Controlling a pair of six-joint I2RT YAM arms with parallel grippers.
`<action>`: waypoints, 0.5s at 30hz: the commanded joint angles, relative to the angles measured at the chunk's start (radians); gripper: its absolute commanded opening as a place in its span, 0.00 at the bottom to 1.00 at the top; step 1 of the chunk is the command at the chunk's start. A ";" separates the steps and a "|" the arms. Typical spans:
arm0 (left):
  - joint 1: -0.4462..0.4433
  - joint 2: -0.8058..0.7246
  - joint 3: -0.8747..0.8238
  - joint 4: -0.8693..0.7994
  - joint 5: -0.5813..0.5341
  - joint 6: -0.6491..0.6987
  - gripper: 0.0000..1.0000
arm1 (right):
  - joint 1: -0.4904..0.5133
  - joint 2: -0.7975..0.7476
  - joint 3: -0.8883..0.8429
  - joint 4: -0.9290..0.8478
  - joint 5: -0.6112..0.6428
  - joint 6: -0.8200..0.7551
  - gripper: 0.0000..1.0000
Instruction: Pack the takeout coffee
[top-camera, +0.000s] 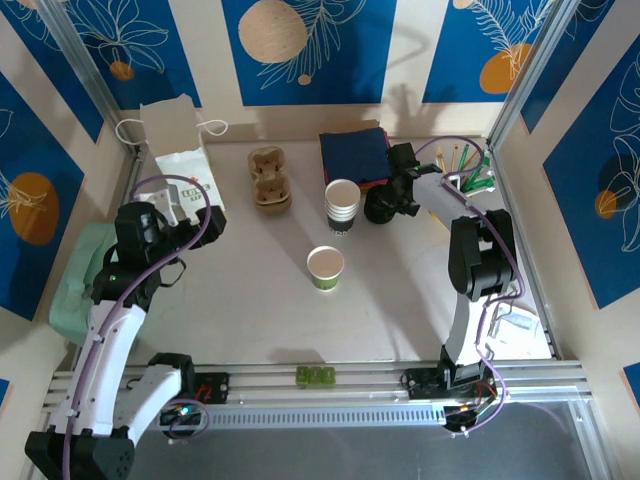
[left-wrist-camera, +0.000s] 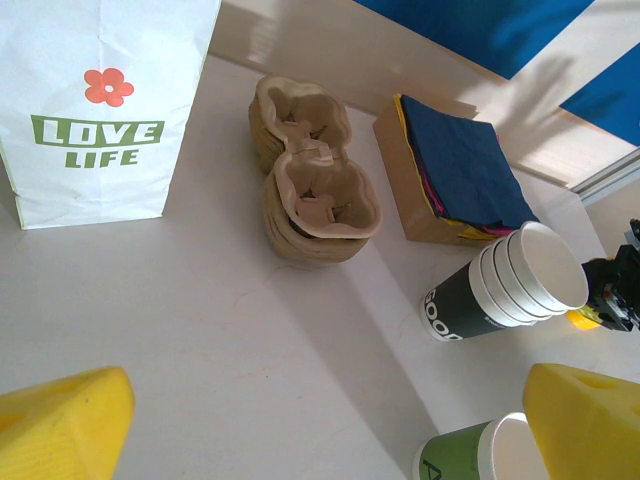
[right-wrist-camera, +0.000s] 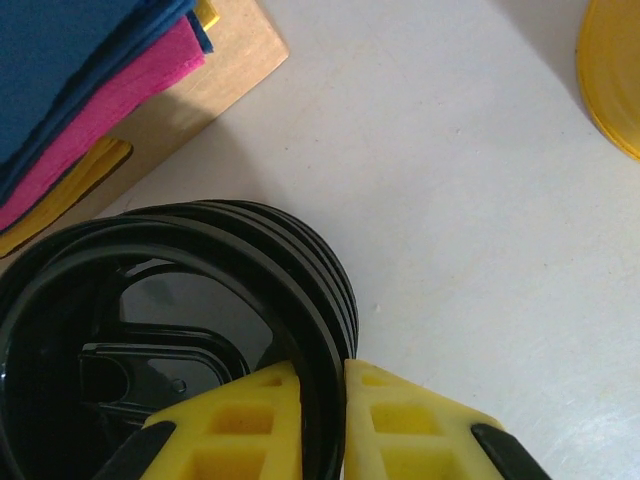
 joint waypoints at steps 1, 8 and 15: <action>-0.005 -0.013 -0.007 -0.008 -0.001 0.004 0.99 | -0.006 -0.072 -0.013 -0.021 -0.025 0.000 0.13; -0.005 -0.016 -0.013 -0.005 0.007 -0.008 0.99 | -0.011 -0.146 -0.015 -0.049 -0.034 -0.010 0.13; -0.004 -0.024 -0.007 -0.005 0.018 -0.014 0.99 | -0.001 -0.259 -0.012 -0.104 -0.044 -0.051 0.12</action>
